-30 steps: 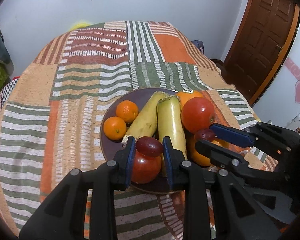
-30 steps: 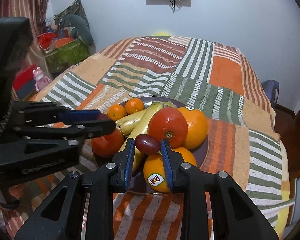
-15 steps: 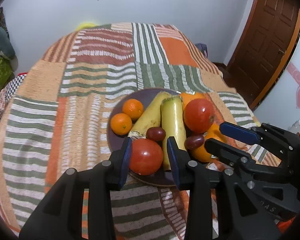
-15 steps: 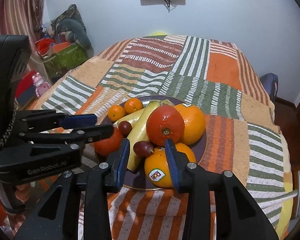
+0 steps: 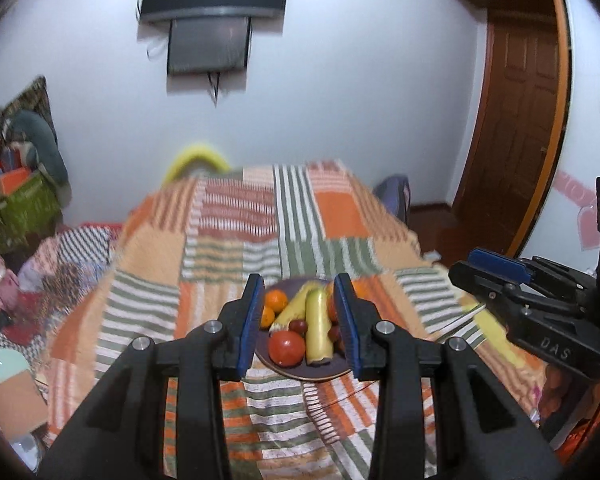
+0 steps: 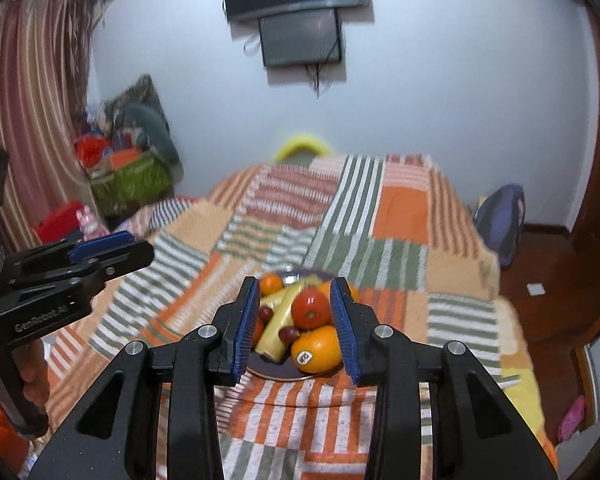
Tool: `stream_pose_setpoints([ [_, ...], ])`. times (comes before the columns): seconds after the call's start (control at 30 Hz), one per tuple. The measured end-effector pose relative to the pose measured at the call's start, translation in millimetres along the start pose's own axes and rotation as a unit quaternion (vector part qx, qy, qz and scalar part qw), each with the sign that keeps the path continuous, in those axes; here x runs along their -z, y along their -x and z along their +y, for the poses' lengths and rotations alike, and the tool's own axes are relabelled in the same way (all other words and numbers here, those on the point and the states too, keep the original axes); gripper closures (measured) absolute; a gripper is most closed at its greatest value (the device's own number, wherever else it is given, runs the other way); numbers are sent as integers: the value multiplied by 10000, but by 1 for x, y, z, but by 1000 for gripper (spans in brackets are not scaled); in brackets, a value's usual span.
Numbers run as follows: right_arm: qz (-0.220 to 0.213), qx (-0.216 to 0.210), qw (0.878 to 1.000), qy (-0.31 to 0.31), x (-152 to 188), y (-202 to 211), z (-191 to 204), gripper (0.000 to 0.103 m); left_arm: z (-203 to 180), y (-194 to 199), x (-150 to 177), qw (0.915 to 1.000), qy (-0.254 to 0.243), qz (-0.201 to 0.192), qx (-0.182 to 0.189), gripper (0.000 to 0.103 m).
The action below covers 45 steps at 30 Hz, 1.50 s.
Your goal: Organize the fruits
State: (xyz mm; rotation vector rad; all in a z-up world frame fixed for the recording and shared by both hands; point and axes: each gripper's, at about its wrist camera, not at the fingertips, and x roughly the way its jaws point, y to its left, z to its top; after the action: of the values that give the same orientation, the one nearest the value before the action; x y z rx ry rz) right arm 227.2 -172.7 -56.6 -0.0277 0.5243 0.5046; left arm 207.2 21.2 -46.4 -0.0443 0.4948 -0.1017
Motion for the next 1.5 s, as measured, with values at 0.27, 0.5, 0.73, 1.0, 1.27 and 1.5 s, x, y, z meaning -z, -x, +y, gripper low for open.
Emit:
stream_pose_setpoints([
  [0.27,-847,-63,9964,78,-10,79,26,66,-24,84,-4,9975,-63,-710,-2,65],
  [0.5,-1396,89,9900,173,-5,117,46,43,-39,133,1,9926,-212,-1179,-186,37],
  [0.73,-1560,298,9872,110,0,120,47,19,-47,152,7,9899,-219,-1376,-249,20],
  [1.0,-1694,519,9842,66,10,136,52,0,-48,158,10,9895,-139,-1419,-245,8],
  [1.27,-1702,506,9841,29,12,138,51,0,-50,163,15,9887,-178,-1462,-282,2],
  [1.5,-1691,516,9843,27,15,140,52,0,-50,162,14,9890,-137,-1439,-300,0],
])
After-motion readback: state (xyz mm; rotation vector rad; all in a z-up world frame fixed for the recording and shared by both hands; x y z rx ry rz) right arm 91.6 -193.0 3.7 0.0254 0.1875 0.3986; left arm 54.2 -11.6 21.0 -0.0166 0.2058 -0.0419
